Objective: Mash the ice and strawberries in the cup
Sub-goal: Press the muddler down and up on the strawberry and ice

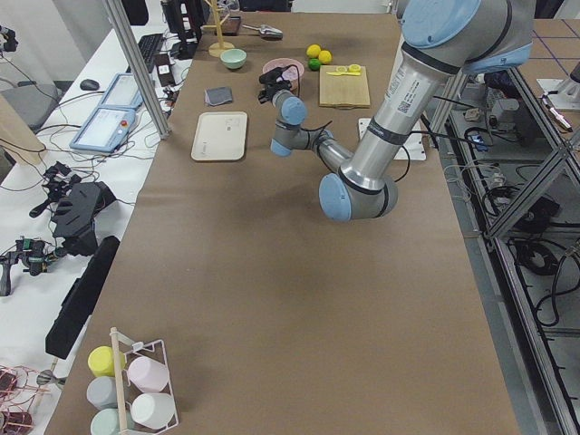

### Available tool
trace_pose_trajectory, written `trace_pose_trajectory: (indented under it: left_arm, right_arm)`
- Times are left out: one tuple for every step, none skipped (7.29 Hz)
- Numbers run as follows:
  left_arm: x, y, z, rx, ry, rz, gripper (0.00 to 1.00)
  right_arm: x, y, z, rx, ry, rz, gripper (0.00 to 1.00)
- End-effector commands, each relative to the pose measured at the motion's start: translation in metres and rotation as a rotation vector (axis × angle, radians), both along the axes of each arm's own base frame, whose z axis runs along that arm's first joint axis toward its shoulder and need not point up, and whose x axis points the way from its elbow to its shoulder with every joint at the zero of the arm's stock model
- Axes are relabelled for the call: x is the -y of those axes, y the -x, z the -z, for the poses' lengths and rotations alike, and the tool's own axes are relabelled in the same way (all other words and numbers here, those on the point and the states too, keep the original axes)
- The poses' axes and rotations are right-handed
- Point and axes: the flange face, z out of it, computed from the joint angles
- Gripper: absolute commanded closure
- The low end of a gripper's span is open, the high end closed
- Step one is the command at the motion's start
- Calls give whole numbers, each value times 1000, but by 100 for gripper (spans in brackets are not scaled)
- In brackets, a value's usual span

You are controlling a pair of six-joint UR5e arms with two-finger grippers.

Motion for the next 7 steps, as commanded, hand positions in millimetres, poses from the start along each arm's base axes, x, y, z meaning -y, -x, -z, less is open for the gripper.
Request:
trace_pose_trajectory:
  left_arm:
    - [1, -2, -1, -6, -1, 1, 100]
    - [2, -10, -14, 5, 4, -4, 100]
    - [2, -12, -19, 5, 4, -6, 100]
    - [3, -15, -21, 10, 8, -6, 100]
    - [2, -16, -22, 8, 14, 2, 100]
    - [3, -15, -20, 5, 13, 3, 100]
    - [5, -11, -15, -6, 11, 11, 100]
  right_arm:
    - [0, 0, -1, 0, 2, -1, 1]
    - [0, 0, -1, 0, 1, 0, 1]
    - [0, 0, -1, 0, 4, -1, 1]
    - [0, 0, -1, 0, 1, 0, 1]
    - [0, 0, -1, -1, 1, 0, 1]
    - [0, 0, -1, -1, 1, 0, 1]
    - [0, 0, -2, -1, 3, 0, 1]
